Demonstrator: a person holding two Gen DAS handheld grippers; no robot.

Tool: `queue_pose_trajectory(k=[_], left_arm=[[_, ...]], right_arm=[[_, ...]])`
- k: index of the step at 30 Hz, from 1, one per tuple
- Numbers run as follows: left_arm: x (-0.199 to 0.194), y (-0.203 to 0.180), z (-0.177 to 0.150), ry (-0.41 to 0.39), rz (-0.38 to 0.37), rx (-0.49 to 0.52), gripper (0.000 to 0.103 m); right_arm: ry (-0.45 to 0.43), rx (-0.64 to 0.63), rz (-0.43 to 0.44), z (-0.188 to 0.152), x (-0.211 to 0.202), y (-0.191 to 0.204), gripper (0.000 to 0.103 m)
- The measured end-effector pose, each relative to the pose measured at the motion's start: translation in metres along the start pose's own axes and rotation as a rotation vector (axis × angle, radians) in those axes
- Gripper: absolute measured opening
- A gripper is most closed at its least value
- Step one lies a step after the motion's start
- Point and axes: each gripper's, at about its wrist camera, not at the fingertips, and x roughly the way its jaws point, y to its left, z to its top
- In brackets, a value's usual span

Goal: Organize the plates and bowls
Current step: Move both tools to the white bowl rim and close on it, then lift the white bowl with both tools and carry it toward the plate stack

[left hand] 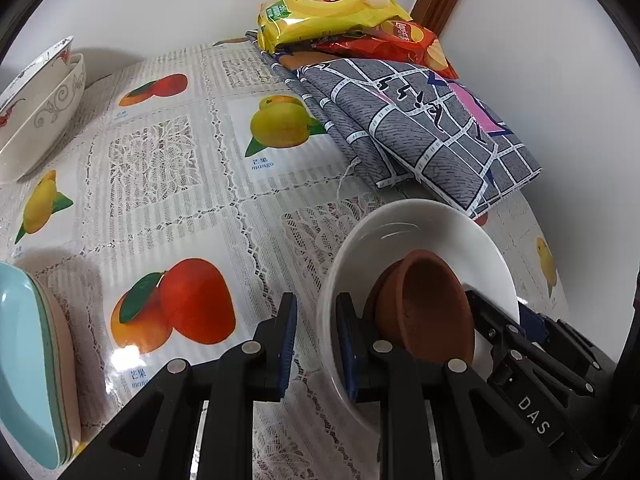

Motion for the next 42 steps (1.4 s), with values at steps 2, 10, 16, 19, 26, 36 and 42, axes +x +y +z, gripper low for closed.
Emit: queue_pose_trajectory(k=[2,10,16,19,26,36,42], left_arm=[[0.001,-0.001,0.001,-0.002,0.003,0.008,0.019],[0.001,-0.005,0.000,-0.039,-0.001,0.008,0.009],[0.000,-0.004,-0.002,-0.046,0.014,0.010,0.009],[-0.001,-0.006,-0.004,-0.050,0.015,0.030,0.009],[-0.003,-0.006,-0.007,-0.034,0.002,0.036,0.010],[-0.002,-0.005,-0.006,-0.032,-0.006,0.026,0.009],[-0.007,0.000,-0.011,-0.048,-0.031,0.005,0.009]], right_arm=[[-0.006,0.009,0.016,0.000,0.000,-0.001,0.031],[-0.032,0.017,0.071,0.001,0.002,0.003,0.011],[-0.066,0.043,0.068,-0.002,0.001,0.003,0.009],[-0.065,0.049,0.072,-0.003,0.001,0.002,0.009],[-0.045,0.023,0.074,-0.005,0.001,0.002,0.011],[-0.042,-0.007,0.036,-0.001,0.003,0.007,0.009],[-0.043,0.044,0.086,-0.006,0.002,-0.001,0.009]])
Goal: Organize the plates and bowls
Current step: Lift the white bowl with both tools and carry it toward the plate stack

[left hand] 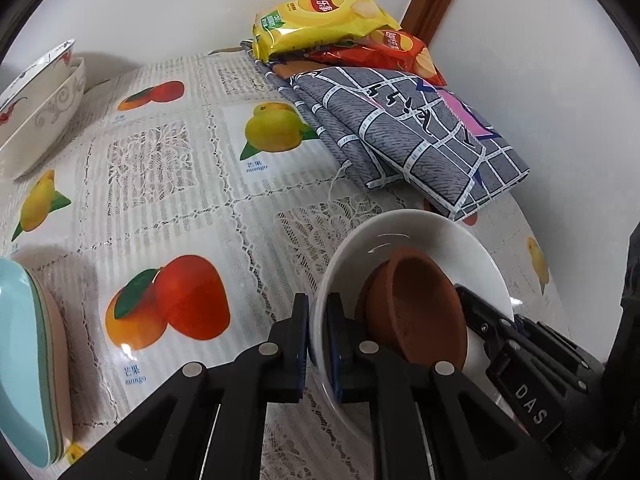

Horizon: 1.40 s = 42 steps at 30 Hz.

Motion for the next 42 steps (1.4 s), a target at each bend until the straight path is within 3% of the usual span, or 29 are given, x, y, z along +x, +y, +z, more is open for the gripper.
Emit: queue_pose_trajectory(k=[10,42], left_arm=[[-0.016,0.011,-0.010,0.003,0.003,-0.032,0.009],[-0.113,0.052,-0.042,-0.101,0.016,-0.078,0.009]], right_arm=[[-0.005,0.008,0.025,-0.011,-0.010,0.010,0.009],[-0.057,-0.049,0.070,-0.037,-0.081,0.080,0.009]])
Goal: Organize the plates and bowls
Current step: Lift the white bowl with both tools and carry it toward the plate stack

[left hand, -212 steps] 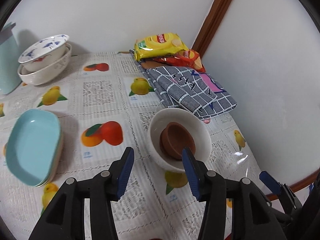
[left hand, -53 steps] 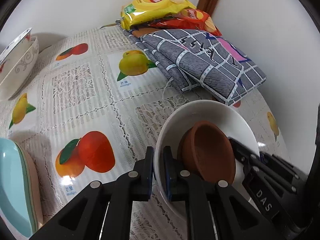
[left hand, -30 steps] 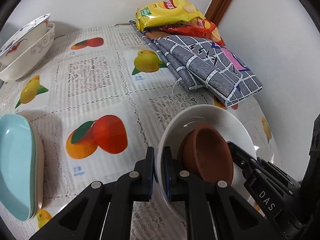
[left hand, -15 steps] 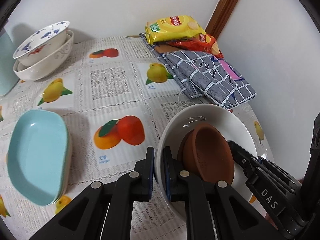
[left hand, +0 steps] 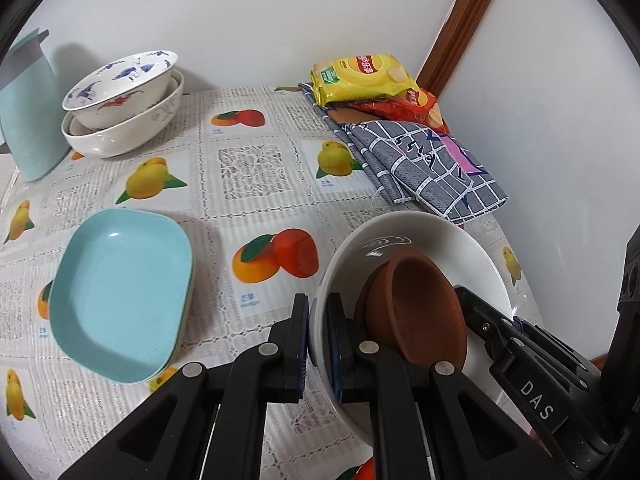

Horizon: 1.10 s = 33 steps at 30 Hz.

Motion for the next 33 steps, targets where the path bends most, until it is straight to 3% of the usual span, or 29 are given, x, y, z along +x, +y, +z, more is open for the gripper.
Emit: queue_pose_trajectory(k=[33], left_arm=[[-0.042,0.054,0.001,-0.059,0.014,-0.044,0.009]], right_arm=[[-0.021,-0.049,0.035,-0.006,-0.012,0.063,0.009]])
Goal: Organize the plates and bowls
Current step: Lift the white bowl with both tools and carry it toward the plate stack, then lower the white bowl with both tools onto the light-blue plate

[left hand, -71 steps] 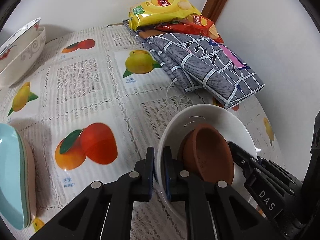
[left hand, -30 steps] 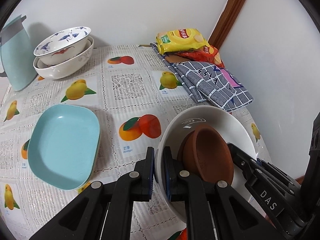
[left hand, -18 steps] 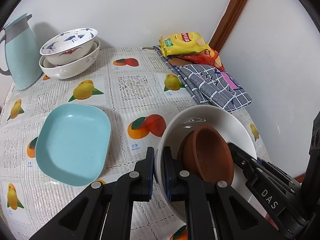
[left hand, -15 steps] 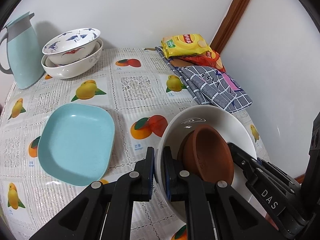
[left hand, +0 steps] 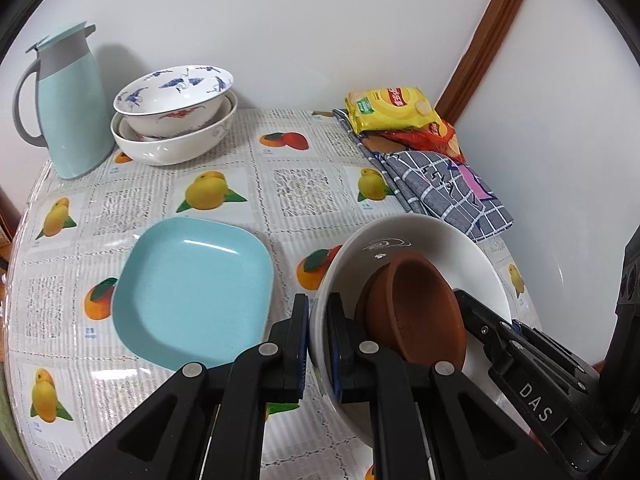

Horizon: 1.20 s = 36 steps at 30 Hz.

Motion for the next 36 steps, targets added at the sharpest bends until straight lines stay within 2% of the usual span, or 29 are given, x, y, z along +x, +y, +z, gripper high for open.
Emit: queue_pose_trajectory(k=[36], left_arm=[[-0.014,0.063,0.016,-0.033,0.029,-0.080,0.009]], right_arm=[[0.005,-0.083,0.039,0.009,0.020,0.067,0.009]])
